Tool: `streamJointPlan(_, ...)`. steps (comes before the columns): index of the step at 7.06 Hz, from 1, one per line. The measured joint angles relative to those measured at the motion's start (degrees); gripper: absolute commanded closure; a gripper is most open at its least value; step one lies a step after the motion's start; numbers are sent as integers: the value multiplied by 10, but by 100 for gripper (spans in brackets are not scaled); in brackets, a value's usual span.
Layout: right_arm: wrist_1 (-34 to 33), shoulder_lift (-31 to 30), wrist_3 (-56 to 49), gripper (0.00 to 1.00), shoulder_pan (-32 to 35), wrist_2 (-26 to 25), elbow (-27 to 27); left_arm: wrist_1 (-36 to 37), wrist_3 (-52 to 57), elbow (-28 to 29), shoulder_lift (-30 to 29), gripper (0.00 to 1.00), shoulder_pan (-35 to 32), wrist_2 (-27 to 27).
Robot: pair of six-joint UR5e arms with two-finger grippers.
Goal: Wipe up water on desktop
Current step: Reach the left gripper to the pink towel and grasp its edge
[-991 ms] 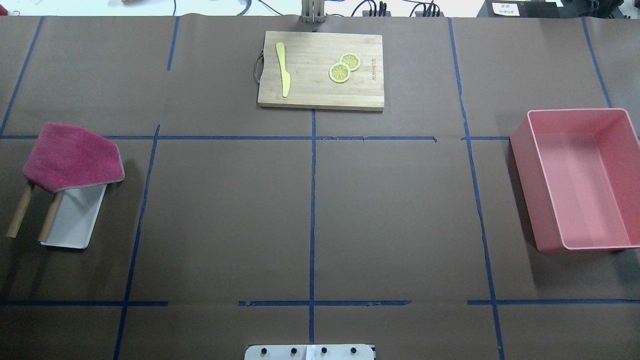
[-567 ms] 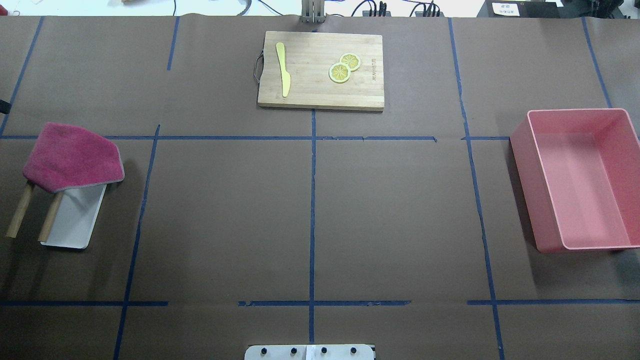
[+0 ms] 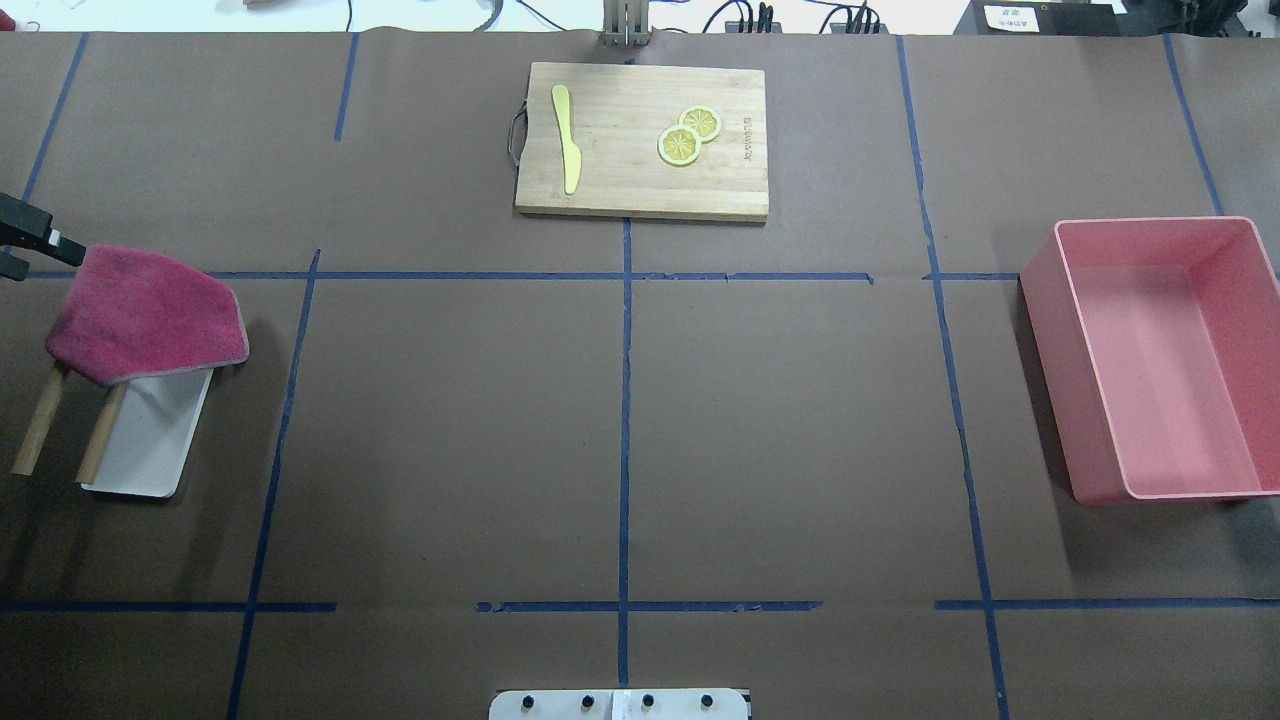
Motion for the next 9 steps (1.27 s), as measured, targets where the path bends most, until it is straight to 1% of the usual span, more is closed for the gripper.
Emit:
streamJointPlan(2,0,0,0,0,0,0,0,-30,-17,3,12,20,7,2)
streamJointPlan(4,0,0,-1,0,0,0,0,-35,-19,7,13,29,8,2)
streamJointPlan(6,0,-1,-1,0,0,1,0,-35,-19,13,13,34,10,2)
streamJointPlan(9,0,-1,-1,0,0,1,-1,-35,-17,16,13,49,17,2)
